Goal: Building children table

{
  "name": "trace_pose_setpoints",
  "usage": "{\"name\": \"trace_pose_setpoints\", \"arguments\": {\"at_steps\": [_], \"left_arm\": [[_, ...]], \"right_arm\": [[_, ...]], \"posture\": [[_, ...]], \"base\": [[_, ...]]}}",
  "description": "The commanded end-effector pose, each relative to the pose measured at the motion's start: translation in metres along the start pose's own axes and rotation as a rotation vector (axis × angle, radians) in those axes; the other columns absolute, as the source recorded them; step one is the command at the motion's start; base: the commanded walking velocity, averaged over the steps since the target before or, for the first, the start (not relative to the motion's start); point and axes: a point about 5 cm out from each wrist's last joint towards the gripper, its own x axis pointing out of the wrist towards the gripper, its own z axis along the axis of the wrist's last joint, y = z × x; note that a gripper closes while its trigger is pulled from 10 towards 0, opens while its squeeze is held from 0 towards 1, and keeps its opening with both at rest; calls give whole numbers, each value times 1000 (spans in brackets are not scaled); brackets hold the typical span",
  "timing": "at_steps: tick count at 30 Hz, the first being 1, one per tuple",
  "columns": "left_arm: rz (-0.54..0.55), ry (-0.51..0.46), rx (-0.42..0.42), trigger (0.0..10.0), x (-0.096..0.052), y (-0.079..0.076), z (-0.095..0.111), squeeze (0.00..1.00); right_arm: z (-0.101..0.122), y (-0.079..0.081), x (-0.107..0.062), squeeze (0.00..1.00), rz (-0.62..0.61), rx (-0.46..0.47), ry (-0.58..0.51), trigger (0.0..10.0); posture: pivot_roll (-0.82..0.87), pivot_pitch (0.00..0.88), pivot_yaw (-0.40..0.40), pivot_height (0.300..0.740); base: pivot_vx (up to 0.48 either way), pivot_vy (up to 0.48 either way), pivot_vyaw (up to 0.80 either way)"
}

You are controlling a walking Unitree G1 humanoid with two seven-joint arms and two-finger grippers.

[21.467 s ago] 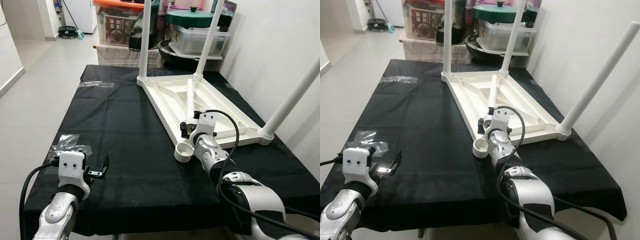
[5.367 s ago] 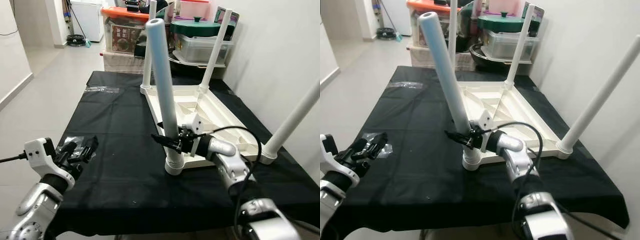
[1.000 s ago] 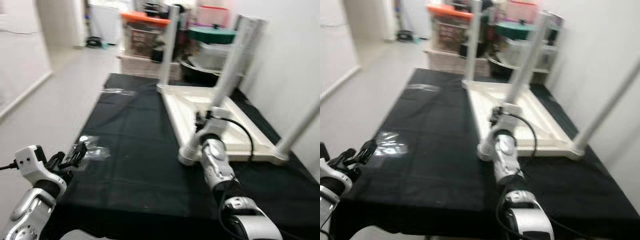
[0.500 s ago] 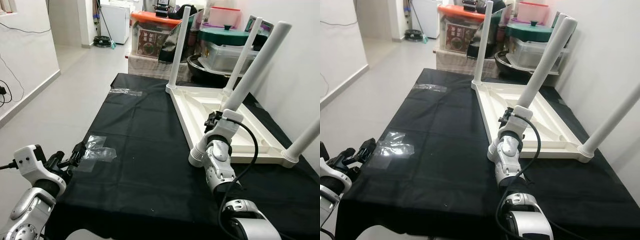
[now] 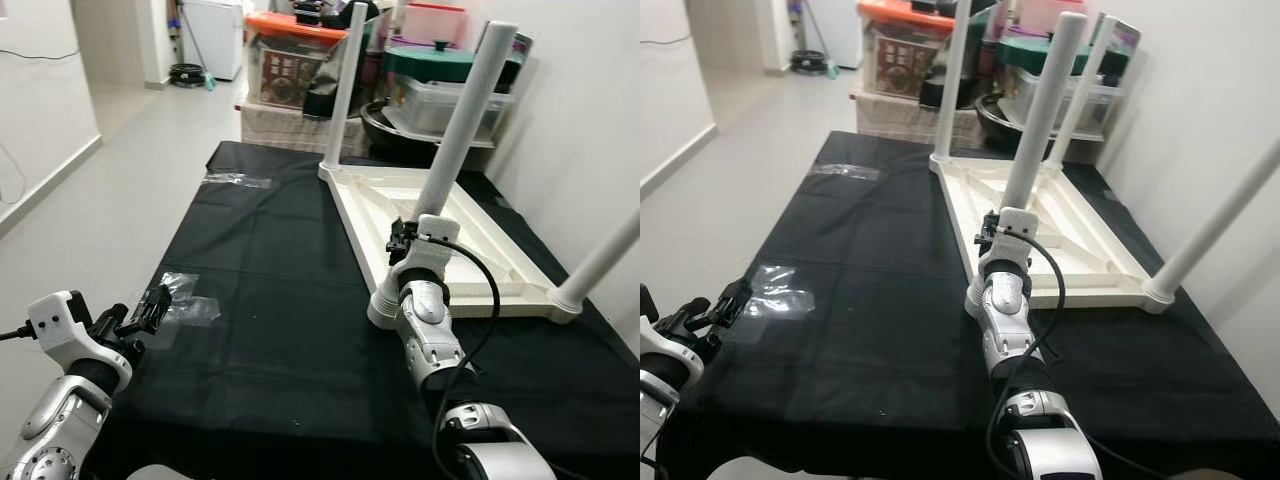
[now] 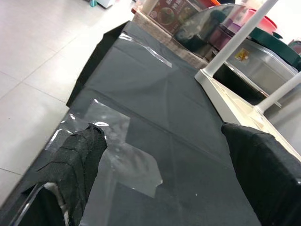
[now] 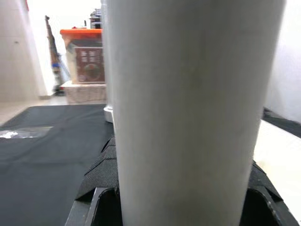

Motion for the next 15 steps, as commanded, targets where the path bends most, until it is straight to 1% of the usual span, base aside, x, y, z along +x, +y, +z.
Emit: {"name": "trace_pose_setpoints", "arguments": {"at_steps": [1, 2, 3, 4, 5, 6, 7, 9, 11, 12, 13, 14, 15], "left_arm": [[-6, 6, -10, 10000, 2, -2, -4, 0], [-6, 6, -11, 10000, 2, -2, -4, 0], [-6, 6, -11, 10000, 2, -2, -4, 0], [-6, 6, -11, 10000, 2, -2, -4, 0], [-6, 7, -11, 10000, 1, -2, -4, 0], [-7, 7, -11, 10000, 1, -2, -4, 0], [-7, 8, -11, 10000, 2, -1, -4, 0], [-7, 8, -11, 10000, 2, -1, -4, 0], [-9, 7, -11, 10000, 2, -2, -4, 0], [-9, 7, -11, 10000, 2, -2, -4, 0], [-10, 7, -11, 10000, 2, -2, -4, 0], [-10, 7, -11, 10000, 2, -2, -4, 0], [-10, 6, -13, 10000, 2, -2, -4, 0]], "right_arm": [[-38, 3, -15, 0, 56, 42, 183, 10000], [-36, 4, -14, 0, 85, 58, 176, 10000], [-35, 8, -14, 0, 151, 84, 168, 10000], [-35, 8, -14, 0, 151, 84, 168, 10000], [-34, 10, -15, 0, 194, 100, 164, 10000], [-33, 18, -18, 0, 330, 129, 164, 10000], [-33, 23, -21, 0, 424, 147, 164, 10000], [-33, 23, -21, 0, 424, 147, 164, 10000], [-33, 31, -26, 0, 626, 142, 191, 10000], [-33, 31, -26, 0, 626, 142, 191, 10000], [-33, 34, -28, 0, 686, 131, 205, 10000], [-33, 34, -28, 0, 686, 131, 205, 10000], [-33, 38, -29, 0, 771, 121, 229, 10000]], "posture": [[102, 0, -121, 740], [102, 0, -120, 740], [102, 0, -120, 740], [102, 0, -120, 740], [102, 0, -120, 740], [100, 0, -119, 740], [100, 0, -119, 740], [100, 0, -119, 740], [101, 0, -123, 740], [101, 0, -123, 740], [101, 0, -123, 740], [101, 0, -123, 740], [104, 0, -127, 740]], "base": [[0, 0, 0], [0, 0, 0], [0, 0, 0], [0, 0, 0], [0, 0, 0], [0, 0, 0], [0, 0, 0], [0, 0, 0], [0, 0, 0], [0, 0, 0], [0, 0, 0], [0, 0, 0], [0, 0, 0]]}}
